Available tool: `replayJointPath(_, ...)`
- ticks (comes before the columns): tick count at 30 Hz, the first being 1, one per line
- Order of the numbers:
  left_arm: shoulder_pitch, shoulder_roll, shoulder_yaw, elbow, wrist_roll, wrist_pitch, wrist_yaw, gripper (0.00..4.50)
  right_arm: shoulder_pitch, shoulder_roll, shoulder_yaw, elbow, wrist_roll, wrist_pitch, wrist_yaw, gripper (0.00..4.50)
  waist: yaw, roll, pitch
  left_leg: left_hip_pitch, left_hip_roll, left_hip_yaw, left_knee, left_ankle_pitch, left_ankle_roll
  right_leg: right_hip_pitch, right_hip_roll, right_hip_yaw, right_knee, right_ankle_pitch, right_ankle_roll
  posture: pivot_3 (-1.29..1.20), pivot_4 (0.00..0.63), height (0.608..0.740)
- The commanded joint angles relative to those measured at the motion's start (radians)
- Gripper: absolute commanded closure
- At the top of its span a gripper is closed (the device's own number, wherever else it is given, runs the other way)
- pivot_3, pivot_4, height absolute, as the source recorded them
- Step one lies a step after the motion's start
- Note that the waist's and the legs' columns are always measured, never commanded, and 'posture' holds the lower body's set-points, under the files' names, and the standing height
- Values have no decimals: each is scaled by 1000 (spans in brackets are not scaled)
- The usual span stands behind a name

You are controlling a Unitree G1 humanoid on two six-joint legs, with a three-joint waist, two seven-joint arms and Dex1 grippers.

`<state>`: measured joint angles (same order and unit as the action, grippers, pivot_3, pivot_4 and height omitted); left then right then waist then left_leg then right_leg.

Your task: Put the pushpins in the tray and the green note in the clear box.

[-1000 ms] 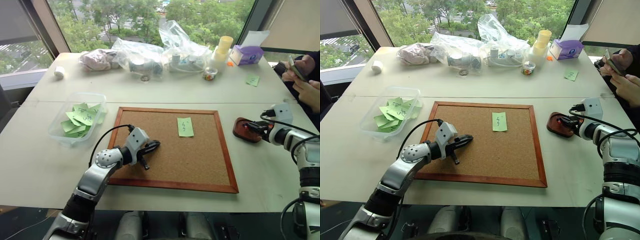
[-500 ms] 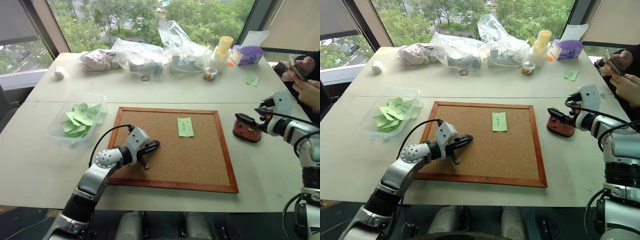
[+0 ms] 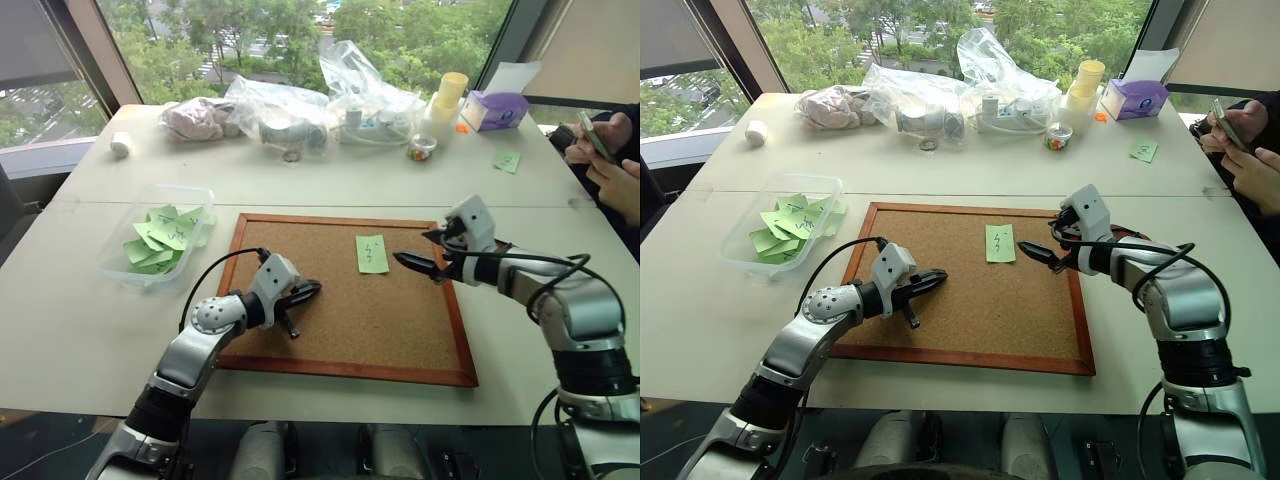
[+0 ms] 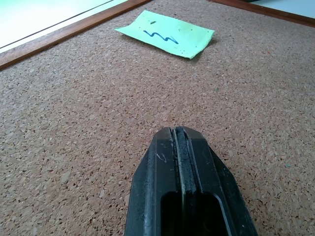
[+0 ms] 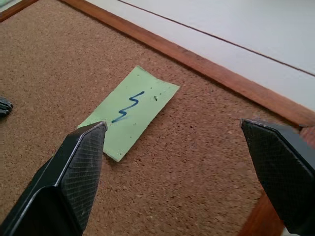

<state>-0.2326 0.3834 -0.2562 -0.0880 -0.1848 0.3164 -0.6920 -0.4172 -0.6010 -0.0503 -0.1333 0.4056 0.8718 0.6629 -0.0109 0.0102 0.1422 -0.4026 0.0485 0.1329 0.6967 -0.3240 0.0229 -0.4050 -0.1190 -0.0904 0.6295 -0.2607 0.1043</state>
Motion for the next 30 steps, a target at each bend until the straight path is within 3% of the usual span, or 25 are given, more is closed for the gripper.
replayJointPath(1,30,6,-26,59,38,29,4,4500,-34,30,19,-6,-10,0,-34,28,0,0,0,0,0,0,0,0,0,0,0,0,0,0,0,0,150,740)
replayJointPath(12,43,7,-26,49,42,29,13,4500,-97,136,128,89,-93,-48,-98,28,-2,0,0,0,0,0,0,1,-2,0,0,0,1,0,0,0,150,740)
replayJointPath(20,53,11,-19,35,39,35,25,4500,-91,145,192,106,-139,-87,-75,28,-4,0,0,0,0,0,0,2,-4,0,0,0,1,0,0,0,150,740)
replayJointPath(24,59,14,-14,29,38,36,28,4500,-76,135,227,86,-167,-113,-57,1274,-5,0,0,0,0,0,0,3,-5,0,1,0,1,0,0,0,150,740)
replayJointPath(30,64,17,-3,24,33,40,33,4500,-55,119,277,55,-222,-171,-39,4374,-5,0,0,0,0,0,0,3,-5,0,1,0,1,0,0,0,150,740)
